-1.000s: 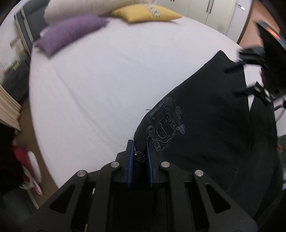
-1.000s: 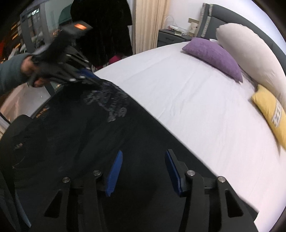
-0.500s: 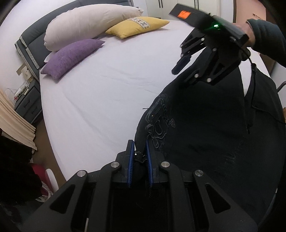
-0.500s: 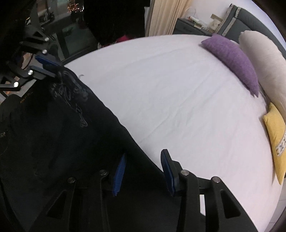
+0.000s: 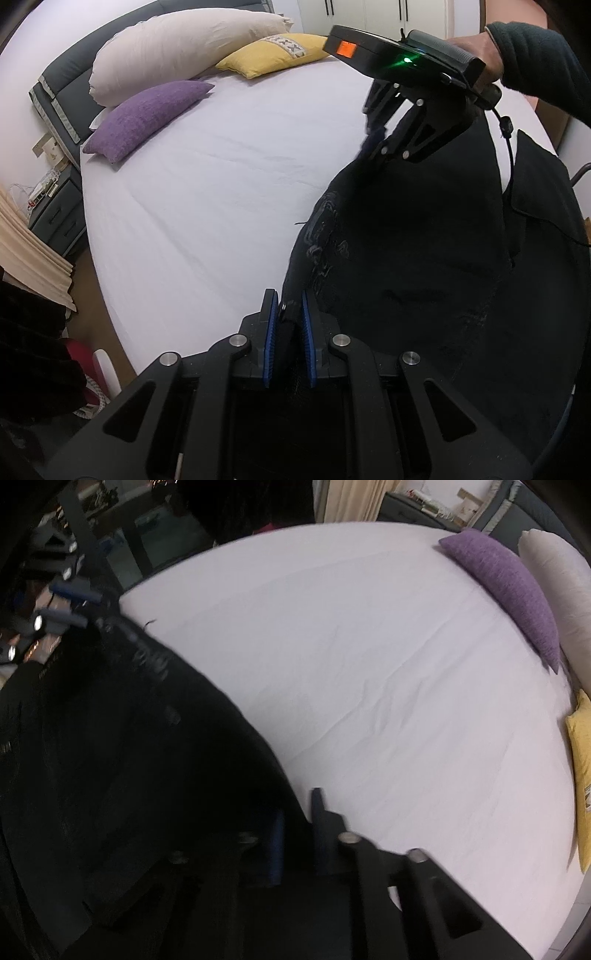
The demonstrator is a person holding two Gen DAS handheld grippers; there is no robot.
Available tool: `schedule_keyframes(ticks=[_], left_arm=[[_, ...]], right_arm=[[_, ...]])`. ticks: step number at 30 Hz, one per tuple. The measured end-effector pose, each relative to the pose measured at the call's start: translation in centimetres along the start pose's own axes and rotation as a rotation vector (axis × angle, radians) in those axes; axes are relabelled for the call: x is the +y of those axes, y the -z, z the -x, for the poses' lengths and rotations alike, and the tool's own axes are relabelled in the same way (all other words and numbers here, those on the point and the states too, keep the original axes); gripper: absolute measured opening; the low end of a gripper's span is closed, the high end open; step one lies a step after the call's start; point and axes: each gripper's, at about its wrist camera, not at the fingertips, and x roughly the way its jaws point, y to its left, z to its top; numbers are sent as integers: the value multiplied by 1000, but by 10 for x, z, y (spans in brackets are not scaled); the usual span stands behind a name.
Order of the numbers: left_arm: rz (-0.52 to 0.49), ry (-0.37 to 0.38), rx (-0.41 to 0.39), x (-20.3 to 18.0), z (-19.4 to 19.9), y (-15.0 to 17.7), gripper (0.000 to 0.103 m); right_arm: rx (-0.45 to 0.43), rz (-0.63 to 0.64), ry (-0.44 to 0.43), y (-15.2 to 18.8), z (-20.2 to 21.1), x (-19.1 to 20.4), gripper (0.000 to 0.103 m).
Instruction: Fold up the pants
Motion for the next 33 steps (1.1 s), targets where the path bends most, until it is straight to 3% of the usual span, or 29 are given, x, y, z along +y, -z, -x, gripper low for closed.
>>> schedule_keyframes(ticks=[8,21,33], left_arm=[[19,2,14,6,-9,6,9],[60,6,12,17,-16,6,7],[66,11,-26,5,15,10,6]], right_arm=[[5,6,0,-1,4,2,5],[-55,9,64,8,25,40,4],[-149,-78,146,39,57,86,4]])
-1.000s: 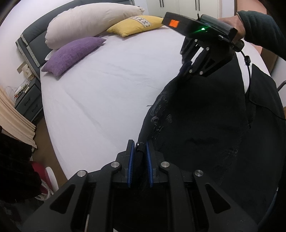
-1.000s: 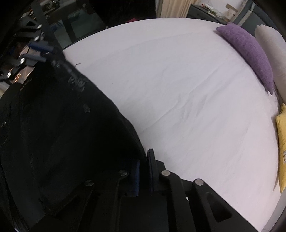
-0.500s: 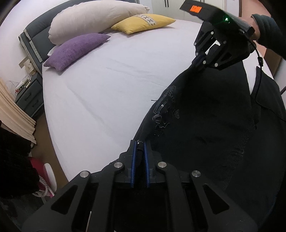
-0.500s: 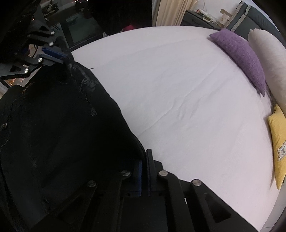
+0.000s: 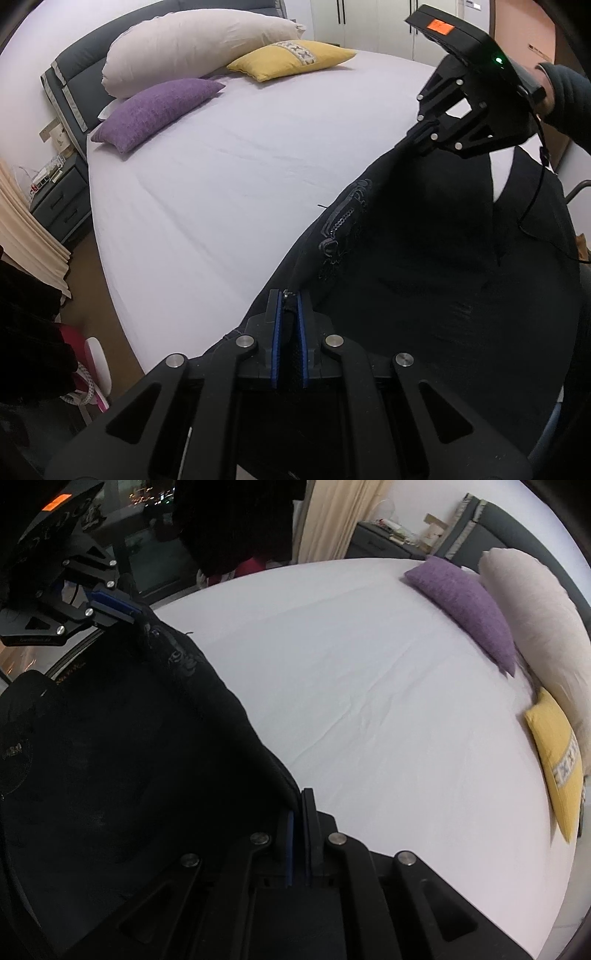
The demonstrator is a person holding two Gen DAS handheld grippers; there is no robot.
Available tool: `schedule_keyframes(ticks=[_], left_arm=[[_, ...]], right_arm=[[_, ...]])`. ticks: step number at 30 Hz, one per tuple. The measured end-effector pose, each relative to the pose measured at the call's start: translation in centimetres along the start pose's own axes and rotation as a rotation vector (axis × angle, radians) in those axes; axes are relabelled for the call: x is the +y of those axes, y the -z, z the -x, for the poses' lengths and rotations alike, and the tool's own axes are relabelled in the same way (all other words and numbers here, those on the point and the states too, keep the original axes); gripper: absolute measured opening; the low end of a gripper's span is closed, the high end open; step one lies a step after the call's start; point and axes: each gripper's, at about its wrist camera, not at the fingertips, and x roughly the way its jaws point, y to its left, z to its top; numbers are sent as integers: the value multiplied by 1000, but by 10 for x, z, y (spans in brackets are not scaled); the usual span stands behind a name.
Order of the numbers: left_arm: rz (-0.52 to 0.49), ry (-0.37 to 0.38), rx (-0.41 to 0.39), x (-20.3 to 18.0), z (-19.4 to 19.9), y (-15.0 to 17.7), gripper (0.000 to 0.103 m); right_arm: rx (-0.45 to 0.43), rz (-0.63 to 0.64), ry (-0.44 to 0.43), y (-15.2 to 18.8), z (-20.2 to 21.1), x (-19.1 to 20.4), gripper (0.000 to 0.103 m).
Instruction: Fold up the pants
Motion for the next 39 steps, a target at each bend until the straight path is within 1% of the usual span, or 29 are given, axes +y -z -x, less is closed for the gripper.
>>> schedule_keyframes(ticks=[2,5,8,10,12,14,16,17,21,25,28,30,35,37,39], left_arm=[[-1,-1,-1,-6,7,3,6],[-1,-2,-4,-16,18,9,6],[-10,-9,-8,-30,29,14,6],[-22,-11,-10,-40,38,18,6],[-32,-3,-6,-52,46,24,6],[-57,-5,5,-67,52,34,6],[-69,4,15,-81,58,44,6],[-71,9,18,-87,60,51,6],[-88,29,30,-112,71,77,6],[-158,46,55,-144,77,104,6],[-216,64,91,-172,78,127,6],[-235,74,104,-183,78,139,6],[-235,111,115,-199,86,163,6],[-268,109,125,-210,89,173,6],[-290,109,134,-217,92,181,6]], right_arm=[[-14,-49,-4,6,7,6,4],[-37,-166,-41,15,15,11,4],[-50,-334,-107,28,15,14,4],[-56,-393,-136,34,16,19,4],[-63,-484,-177,44,17,21,4],[-74,-525,-198,51,19,22,4],[-64,-554,-209,56,21,29,4],[-58,-560,-214,57,20,29,4],[-30,-580,-231,71,28,49,4],[17,-564,-245,85,32,68,4],[62,-510,-222,94,31,87,4],[80,-486,-206,99,32,95,4],[91,-410,-150,108,45,129,4],[93,-371,-122,114,48,143,4],[87,-369,-120,120,49,153,4]])
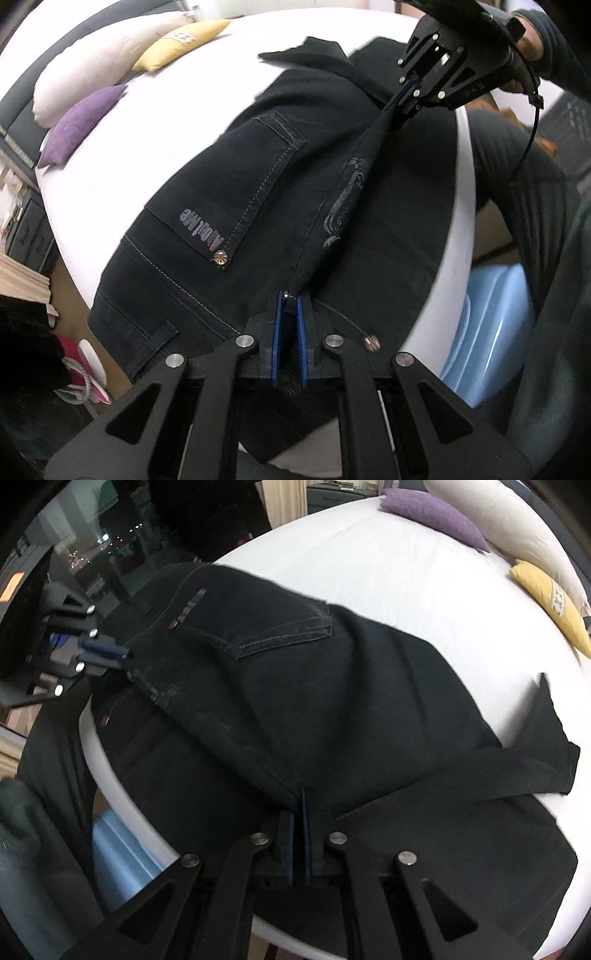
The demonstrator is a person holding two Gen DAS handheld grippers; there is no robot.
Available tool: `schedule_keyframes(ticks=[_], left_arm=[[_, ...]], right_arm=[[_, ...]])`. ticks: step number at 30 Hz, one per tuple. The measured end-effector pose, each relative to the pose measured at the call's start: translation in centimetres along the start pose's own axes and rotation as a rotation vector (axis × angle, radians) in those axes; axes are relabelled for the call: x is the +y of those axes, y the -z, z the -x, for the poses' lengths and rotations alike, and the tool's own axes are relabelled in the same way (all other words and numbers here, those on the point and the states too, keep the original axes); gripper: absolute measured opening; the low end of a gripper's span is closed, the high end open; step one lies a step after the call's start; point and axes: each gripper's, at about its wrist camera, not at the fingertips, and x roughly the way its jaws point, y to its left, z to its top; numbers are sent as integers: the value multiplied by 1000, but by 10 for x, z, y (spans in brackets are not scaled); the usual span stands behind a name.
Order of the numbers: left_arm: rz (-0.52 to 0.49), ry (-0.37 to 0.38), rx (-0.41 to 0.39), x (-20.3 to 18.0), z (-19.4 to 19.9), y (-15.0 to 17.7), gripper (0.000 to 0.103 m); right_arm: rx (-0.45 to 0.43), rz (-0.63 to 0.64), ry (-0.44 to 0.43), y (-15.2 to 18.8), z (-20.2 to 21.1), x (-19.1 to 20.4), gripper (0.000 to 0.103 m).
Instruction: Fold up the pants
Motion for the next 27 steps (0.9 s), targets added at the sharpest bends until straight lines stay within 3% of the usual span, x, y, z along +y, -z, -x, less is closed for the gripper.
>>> schedule_keyframes(ticks=[10,27], left_arm=[[0,43,4,-20,12,16,6],[-31,74,24,-43,1,27,7]], right_arm=[[-44,44,106,21,8,42,4],[-41,36,124,37,-12,51,6]])
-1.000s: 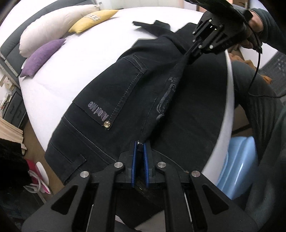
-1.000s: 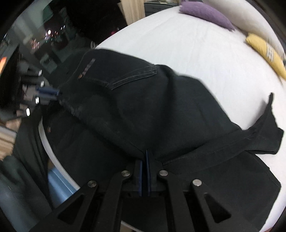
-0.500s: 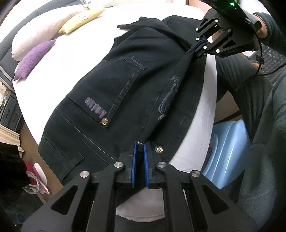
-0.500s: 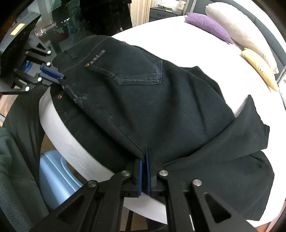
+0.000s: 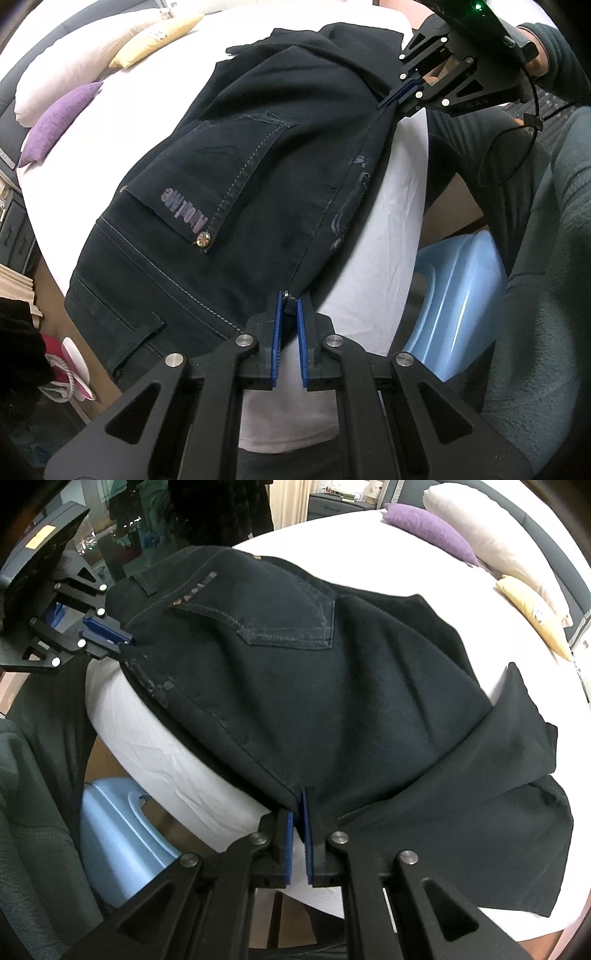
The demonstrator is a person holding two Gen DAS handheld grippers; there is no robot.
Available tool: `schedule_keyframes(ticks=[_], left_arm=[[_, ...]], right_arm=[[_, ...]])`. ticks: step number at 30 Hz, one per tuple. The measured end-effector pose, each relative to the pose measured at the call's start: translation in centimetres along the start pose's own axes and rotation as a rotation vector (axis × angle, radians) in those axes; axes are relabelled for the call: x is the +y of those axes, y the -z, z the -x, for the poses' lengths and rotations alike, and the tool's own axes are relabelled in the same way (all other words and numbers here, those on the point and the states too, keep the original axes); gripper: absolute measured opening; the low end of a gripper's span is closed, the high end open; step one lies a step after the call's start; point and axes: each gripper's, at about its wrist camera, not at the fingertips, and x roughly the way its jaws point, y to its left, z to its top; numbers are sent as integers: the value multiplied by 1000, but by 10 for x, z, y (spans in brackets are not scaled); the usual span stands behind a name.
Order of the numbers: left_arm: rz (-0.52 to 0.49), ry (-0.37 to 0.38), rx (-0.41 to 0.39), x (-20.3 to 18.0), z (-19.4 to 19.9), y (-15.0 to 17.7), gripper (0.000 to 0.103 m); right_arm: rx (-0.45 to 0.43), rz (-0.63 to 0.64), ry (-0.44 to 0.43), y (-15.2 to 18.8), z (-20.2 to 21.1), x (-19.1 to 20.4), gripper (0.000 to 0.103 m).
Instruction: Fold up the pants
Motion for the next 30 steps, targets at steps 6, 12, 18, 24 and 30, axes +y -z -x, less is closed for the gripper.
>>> schedule_keyframes(ticks=[6,12,18,24,30], left_arm=[[71,-4,-10,-1,-7,4,11],[153,65,35,16,8,16,14],[279,36,-49,53,61,14,14],[350,60,-188,59,54,-56,14],[430,158,-133,42,-30,-111,14]], right_arm=[[-24,-30,-9,-2,-7,-13,7],[-45,-45,2,3,-8,-13,12],[-70,-129,-72,4,3,-23,49],[-200,-278,-120,-8,31,-49,49],[-106,-370,-156,2,-11,-57,48]])
